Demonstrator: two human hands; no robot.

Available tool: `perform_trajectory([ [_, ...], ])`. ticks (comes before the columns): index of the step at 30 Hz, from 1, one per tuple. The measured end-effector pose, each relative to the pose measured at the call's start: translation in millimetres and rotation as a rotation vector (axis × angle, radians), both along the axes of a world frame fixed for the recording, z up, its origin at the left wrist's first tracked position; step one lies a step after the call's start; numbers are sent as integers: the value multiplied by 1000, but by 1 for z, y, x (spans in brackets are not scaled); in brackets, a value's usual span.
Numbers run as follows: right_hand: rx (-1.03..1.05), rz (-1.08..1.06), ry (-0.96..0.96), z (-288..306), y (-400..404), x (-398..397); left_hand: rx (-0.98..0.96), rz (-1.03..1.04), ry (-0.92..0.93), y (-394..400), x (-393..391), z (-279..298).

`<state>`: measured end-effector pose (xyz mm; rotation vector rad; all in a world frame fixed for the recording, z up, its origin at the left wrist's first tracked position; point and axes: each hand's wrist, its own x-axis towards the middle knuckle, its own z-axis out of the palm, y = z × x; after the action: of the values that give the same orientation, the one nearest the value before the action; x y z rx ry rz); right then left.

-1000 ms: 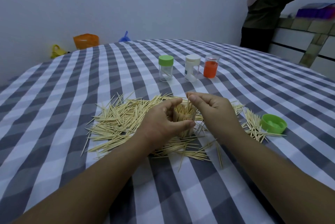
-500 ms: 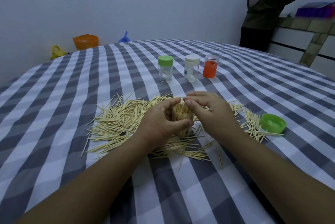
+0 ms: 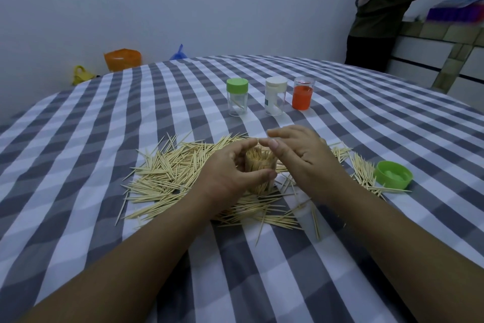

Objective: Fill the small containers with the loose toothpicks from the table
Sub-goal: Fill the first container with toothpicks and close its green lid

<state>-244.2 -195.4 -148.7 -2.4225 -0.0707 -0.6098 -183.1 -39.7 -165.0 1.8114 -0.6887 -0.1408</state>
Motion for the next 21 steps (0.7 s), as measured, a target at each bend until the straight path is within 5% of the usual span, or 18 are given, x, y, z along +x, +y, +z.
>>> perform_trajectory([
  [13, 353, -6, 58, 3, -5, 4, 16, 23, 20, 1, 1, 1],
  [21, -297, -131, 452, -13, -24, 9, 9, 49, 50, 2, 4, 0],
])
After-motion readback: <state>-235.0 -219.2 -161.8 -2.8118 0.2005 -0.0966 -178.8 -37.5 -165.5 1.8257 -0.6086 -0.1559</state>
